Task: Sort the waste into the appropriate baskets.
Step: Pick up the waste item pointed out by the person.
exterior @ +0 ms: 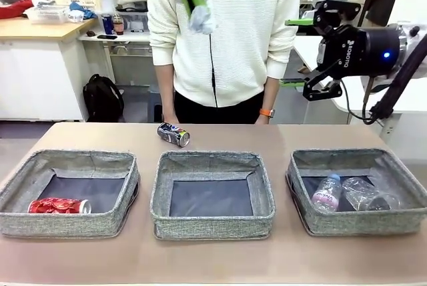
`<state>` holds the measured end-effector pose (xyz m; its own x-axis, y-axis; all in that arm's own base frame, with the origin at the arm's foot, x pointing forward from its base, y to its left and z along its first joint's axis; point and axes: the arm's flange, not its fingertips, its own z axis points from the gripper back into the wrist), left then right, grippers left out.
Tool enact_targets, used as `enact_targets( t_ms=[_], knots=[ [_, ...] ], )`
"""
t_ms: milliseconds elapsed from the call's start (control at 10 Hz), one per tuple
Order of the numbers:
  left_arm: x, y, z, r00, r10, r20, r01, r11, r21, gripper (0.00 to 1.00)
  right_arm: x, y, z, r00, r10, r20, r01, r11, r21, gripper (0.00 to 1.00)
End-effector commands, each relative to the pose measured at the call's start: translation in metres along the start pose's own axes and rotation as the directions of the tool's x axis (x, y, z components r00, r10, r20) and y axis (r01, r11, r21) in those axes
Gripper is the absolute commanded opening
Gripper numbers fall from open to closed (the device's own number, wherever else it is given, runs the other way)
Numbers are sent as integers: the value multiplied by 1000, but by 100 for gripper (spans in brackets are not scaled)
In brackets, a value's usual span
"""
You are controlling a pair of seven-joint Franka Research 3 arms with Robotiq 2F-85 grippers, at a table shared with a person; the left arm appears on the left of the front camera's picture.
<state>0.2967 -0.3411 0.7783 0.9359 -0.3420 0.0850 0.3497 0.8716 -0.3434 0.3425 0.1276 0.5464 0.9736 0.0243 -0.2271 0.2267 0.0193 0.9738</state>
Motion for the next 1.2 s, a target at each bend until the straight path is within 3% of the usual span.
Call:
enact_targets(
  t_ms=[0,100,1100],
  knots=[
    [4,-2,6,999,23,47,-18,995,-100,8,0,2,-2,1000,5,9,-5,1000,19,100],
    [0,0,0,1000,0,0,0,1000,0,8,0,2,-2,1000,5,9,-5,1000,19,100],
    [0,0,0,1000,0,0,0,1000,0,8,0,2,-2,1000,5,9,-5,1000,19,100]
  ],
)
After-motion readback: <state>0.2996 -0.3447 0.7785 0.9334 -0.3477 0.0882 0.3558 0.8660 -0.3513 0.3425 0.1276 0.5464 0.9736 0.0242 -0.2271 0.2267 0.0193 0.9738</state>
